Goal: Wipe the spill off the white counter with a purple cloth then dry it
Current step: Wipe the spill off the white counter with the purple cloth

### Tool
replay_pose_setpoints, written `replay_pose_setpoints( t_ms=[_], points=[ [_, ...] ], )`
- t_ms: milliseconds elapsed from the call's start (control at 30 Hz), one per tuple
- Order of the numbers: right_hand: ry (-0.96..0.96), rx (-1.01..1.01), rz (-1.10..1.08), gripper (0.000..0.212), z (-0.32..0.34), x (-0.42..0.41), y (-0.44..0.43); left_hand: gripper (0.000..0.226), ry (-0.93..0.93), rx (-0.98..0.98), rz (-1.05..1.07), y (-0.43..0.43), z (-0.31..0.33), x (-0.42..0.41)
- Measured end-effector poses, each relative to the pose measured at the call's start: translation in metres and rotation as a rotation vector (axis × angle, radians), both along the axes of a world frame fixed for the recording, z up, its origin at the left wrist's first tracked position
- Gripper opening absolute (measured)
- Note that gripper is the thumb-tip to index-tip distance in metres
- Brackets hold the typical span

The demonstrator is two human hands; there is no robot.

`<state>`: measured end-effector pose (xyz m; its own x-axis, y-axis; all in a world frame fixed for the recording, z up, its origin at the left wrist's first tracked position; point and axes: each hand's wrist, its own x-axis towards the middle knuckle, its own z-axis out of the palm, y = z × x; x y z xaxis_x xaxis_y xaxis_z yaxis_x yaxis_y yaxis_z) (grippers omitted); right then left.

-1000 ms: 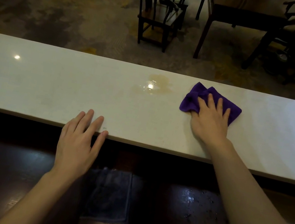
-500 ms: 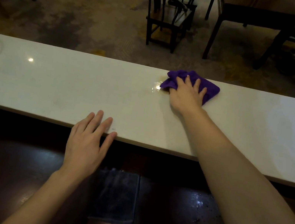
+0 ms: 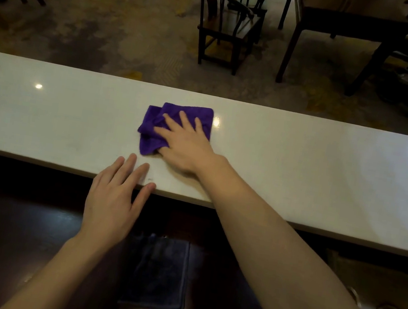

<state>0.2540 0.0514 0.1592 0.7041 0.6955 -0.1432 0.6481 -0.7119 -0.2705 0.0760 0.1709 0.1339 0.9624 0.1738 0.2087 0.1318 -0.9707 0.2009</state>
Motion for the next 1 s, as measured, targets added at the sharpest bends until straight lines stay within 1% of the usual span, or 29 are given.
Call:
replay_pose_setpoints(
  t_ms=[133, 333, 433, 600, 833, 900, 1000],
  points=[
    [-0.024, -0.004, 0.101, 0.055, 0.001, -0.014, -0.009, 0.056, 0.005, -0.017, 0.010, -0.002, 0.001, 0.000],
    [-0.067, 0.026, 0.137, 0.055, -0.006, -0.041, -0.031, 0.065, 0.035, -0.114, 0.058, -0.001, 0.001, 0.002],
    [-0.096, 0.057, 0.143, 0.055, -0.010, -0.061, -0.046, 0.059, 0.034, -0.101, 0.041, 0.001, 0.001, 0.000],
    [-0.131, 0.027, 0.129, 0.057, -0.011, -0.092, -0.078, 0.046, 0.029, -0.070, 0.034, 0.001, 0.000, 0.000],
    [-0.196, 0.011, -0.032, 0.063, -0.008, -0.110, -0.137, 0.045, -0.006, -0.102, 0.043, -0.001, 0.001, -0.001],
    [-0.191, -0.008, -0.112, 0.066, -0.009, -0.105, -0.154, 0.045, -0.005, -0.100, 0.039, -0.001, 0.001, -0.002],
    [-0.174, -0.006, -0.274, 0.063, -0.011, -0.092, -0.177, 0.043, -0.008, -0.104, 0.028, -0.002, 0.001, -0.002]
  ],
)
